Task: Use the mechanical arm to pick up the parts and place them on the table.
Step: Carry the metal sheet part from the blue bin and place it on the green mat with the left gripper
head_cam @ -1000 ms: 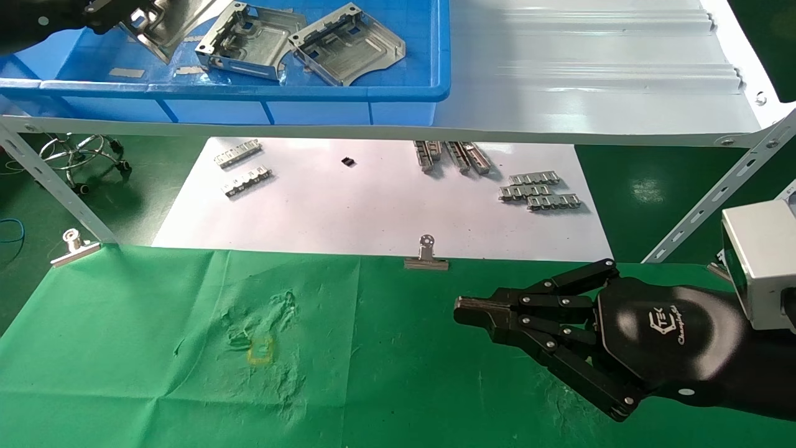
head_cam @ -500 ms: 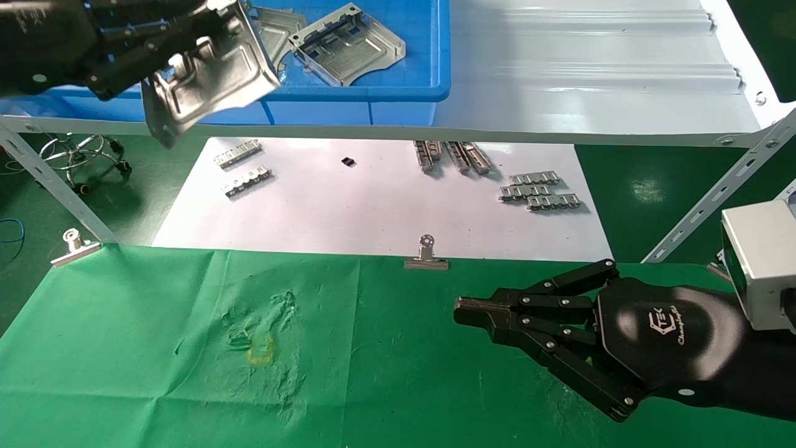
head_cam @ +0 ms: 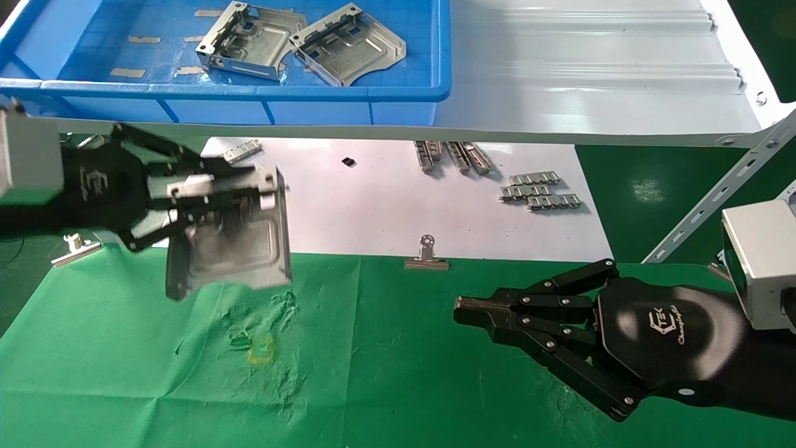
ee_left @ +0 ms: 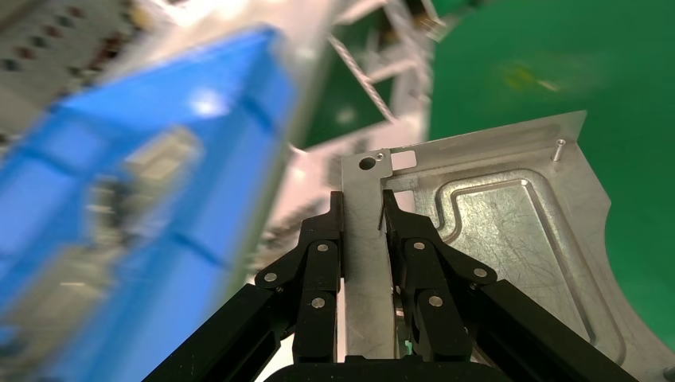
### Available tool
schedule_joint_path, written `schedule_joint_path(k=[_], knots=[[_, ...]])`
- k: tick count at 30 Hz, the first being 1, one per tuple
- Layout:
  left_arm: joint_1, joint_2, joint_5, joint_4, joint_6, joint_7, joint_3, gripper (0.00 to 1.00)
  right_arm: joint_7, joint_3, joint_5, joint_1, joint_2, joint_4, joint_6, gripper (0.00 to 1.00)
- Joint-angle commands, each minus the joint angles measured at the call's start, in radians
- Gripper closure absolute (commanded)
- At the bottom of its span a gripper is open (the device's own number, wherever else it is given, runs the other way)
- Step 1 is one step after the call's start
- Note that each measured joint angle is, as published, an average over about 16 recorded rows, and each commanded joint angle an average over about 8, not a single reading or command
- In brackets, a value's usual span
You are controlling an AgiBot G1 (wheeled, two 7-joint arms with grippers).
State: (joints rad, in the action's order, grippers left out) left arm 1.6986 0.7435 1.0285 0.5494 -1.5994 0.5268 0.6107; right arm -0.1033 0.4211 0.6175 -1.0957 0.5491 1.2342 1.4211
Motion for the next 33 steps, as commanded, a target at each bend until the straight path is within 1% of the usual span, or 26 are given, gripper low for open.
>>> schedule_joint_path(k=[1, 4, 7, 14, 23, 33], knots=[[-0.04, -0.024, -0.025, 0.058, 0.002, 0.013, 0.039, 1.0, 0.0, 0.0, 0.0, 0.0, 0.0, 0.0, 0.0, 1.0], [-0.088, -0.032, -0.03, 0.066, 0.009, 0.035, 0.09, 1.0, 0.0, 0.0, 0.0, 0.0, 0.0, 0.0, 0.0, 1.0], [-0.122, -0.027, -0.021, 0.043, 0.016, 0.067, 0.132, 1.0, 0.0, 0.0, 0.0, 0.0, 0.0, 0.0, 0.0, 1.0], [-0.141, 0.023, 0.023, -0.067, 0.022, 0.181, 0.197, 1.0, 0.0, 0.0, 0.0, 0.0, 0.0, 0.0, 0.0, 1.0], [-0.122, 0.099, 0.04, -0.213, 0.029, 0.303, 0.237, 1.0, 0.0, 0.0, 0.0, 0.0, 0.0, 0.0, 0.0, 1.0], [-0.112, 0.165, 0.057, -0.359, 0.06, 0.443, 0.252, 0.99, 0.0, 0.0, 0.0, 0.0, 0.0, 0.0, 0.0, 1.0]])
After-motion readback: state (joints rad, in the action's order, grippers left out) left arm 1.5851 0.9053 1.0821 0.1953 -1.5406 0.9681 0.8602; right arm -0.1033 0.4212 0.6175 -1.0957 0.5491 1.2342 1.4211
